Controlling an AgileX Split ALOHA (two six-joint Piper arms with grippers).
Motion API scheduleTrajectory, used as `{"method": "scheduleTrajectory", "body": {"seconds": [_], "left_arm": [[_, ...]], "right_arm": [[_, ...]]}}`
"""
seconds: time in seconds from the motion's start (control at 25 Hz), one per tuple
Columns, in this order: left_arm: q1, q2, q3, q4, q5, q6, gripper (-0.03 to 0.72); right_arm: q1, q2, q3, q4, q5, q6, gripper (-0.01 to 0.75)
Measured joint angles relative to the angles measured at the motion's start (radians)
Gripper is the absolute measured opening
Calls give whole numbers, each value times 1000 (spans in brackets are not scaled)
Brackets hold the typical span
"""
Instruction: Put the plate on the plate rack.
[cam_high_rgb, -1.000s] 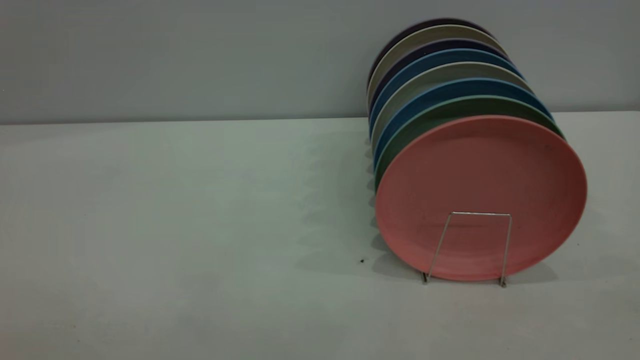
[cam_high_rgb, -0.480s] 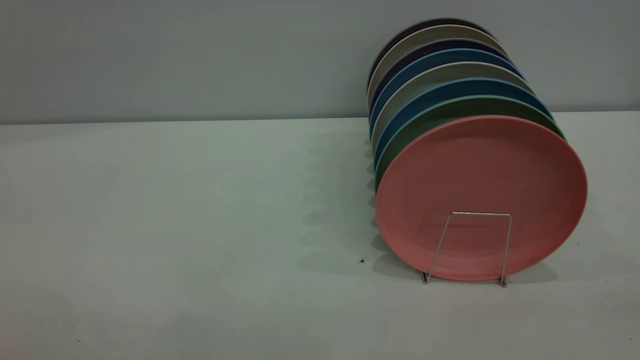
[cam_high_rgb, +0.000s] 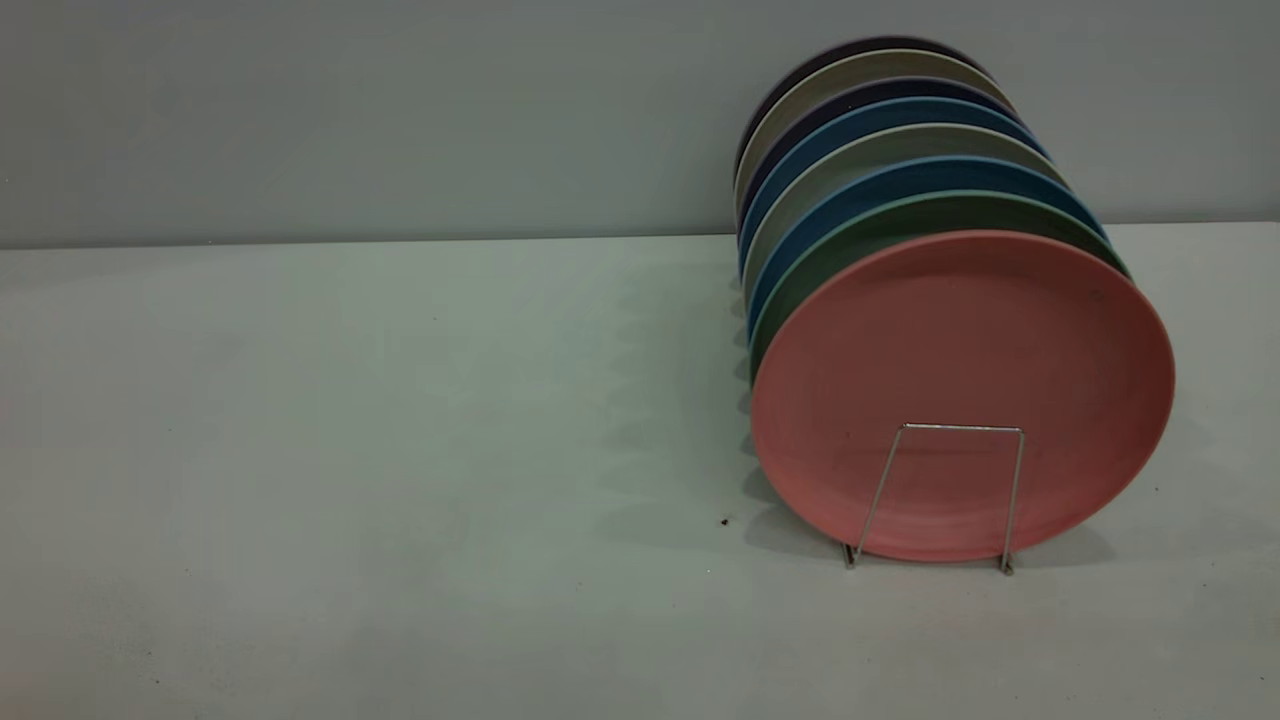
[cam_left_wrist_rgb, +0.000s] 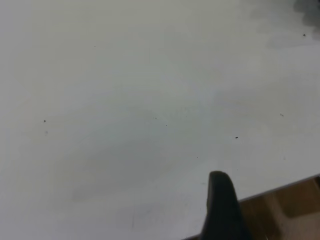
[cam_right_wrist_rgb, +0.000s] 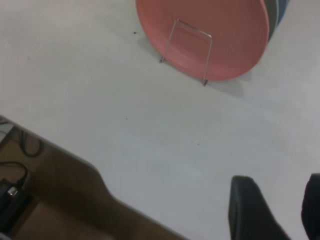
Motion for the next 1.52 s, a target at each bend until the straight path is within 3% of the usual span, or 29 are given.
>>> {"method": "scheduleTrajectory", "body": {"seconds": [1.52], "left_arm": [[0, 0, 0, -3, 0, 2, 509]], "right_arm": [[0, 0, 1, 11, 1, 49, 262]]}}
